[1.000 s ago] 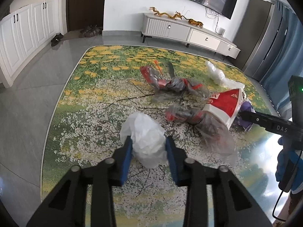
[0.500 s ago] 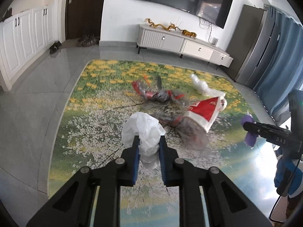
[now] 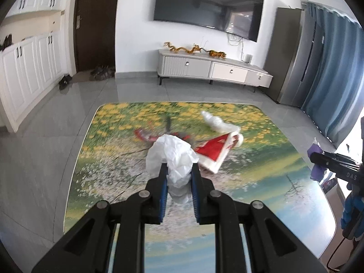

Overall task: Collect trash
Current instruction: 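Carry both items over the bin and open both tools to drop them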

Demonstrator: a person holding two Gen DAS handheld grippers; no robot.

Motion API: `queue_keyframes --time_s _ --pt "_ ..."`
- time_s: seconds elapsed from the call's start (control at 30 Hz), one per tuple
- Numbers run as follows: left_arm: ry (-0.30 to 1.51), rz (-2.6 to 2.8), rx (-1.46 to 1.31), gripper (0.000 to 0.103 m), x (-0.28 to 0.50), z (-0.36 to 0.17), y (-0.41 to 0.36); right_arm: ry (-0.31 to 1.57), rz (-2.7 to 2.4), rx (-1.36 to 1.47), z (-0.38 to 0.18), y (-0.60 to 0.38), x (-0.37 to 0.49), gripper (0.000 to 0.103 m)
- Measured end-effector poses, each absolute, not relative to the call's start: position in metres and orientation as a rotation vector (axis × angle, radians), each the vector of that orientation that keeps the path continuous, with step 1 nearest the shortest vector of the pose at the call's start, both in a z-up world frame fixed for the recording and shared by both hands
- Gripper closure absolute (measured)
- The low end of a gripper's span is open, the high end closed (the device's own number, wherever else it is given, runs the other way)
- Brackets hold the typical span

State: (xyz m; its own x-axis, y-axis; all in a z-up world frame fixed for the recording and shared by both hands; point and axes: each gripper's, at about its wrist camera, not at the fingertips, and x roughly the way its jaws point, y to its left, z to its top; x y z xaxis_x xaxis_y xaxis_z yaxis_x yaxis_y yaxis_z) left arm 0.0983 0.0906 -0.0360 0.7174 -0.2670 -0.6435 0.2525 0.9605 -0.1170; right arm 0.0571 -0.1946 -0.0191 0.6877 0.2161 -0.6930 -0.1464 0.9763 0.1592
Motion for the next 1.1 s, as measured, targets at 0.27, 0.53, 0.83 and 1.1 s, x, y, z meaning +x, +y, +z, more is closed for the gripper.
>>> queue_keyframes --time_s 0.27,0.53,0.83,1.1 --pt "0.676 -0.33 0.052 0.086 0.085 -0.016 0.04 0.74 0.161 0.116 -0.011 -0.235 0.028 0.07" --pt "0.653 -0.392 0.117 0.086 0.078 -0.003 -0.016 0.706 0.119 0.161 -0.011 -0.283 0.011 0.07" --pt "0.636 -0.499 0.212 0.086 0.078 0.005 -0.098 0.656 0.025 0.218 -0.01 -0.351 -0.009 0.07" --pt "0.642 -0.626 0.301 0.086 0.082 0.0 -0.192 0.661 -0.075 0.246 -0.021 -0.42 -0.016 0.07"
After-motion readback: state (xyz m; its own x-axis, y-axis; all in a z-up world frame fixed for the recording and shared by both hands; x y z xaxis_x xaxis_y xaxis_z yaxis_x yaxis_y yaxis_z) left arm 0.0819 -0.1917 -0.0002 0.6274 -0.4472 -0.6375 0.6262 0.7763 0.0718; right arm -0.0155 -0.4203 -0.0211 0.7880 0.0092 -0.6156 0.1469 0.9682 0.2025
